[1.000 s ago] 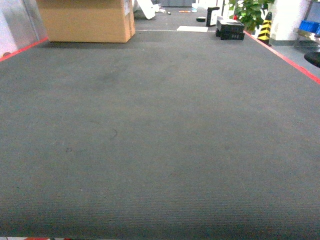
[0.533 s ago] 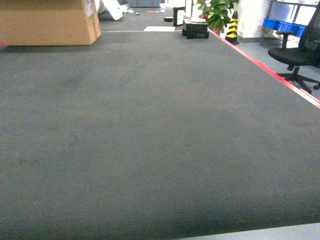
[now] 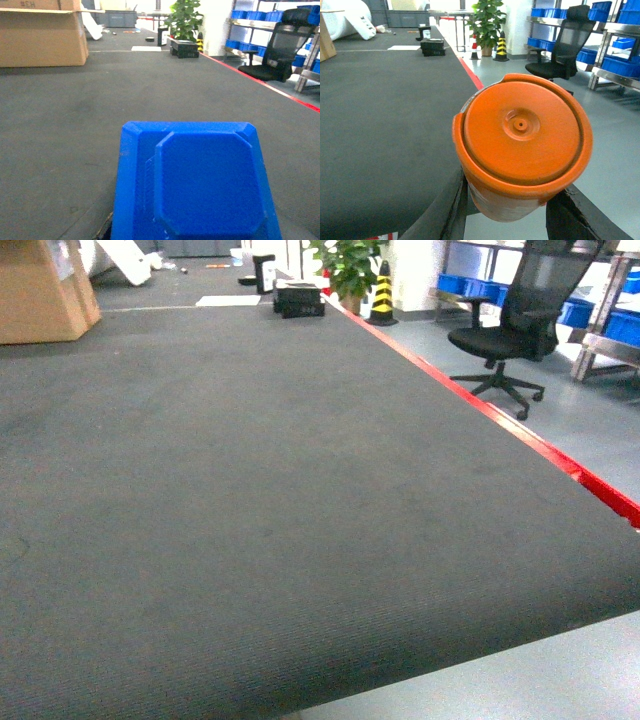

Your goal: Sort blue parts and orange caps into right shelf containers

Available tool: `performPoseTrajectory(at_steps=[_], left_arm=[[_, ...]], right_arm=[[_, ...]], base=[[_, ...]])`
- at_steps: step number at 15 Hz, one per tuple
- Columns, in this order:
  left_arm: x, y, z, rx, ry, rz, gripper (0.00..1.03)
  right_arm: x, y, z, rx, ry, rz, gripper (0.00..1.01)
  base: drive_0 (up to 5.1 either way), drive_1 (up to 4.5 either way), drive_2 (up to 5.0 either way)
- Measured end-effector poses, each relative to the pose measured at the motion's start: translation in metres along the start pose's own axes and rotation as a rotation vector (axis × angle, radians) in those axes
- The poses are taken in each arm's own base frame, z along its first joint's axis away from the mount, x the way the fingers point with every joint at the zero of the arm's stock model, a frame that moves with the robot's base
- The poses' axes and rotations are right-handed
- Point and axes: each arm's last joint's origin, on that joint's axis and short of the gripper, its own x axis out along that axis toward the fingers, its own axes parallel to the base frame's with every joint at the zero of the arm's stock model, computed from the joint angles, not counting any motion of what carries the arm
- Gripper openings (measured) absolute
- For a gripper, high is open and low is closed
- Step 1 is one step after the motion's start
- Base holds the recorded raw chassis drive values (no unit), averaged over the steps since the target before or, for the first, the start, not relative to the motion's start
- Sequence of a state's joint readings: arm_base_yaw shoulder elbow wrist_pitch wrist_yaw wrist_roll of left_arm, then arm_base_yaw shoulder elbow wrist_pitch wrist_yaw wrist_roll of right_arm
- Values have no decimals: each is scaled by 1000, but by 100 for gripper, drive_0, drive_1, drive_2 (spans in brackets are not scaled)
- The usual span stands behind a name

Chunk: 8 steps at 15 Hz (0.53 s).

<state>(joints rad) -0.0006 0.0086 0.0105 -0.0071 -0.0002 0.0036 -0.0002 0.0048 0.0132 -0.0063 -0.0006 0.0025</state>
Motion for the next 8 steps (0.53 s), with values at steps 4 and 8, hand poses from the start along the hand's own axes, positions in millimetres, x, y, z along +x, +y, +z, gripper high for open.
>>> performPoseTrajectory(at_steps=[4, 8], left_arm=[[0, 0, 0, 0, 1, 0, 43], [0, 0, 0, 0, 0, 0, 43]], right_arm=[[0, 0, 0, 0, 0, 0, 39], [0, 0, 0, 0, 0, 0, 39]], base=[[-161, -161, -161], [-163, -163, -163]])
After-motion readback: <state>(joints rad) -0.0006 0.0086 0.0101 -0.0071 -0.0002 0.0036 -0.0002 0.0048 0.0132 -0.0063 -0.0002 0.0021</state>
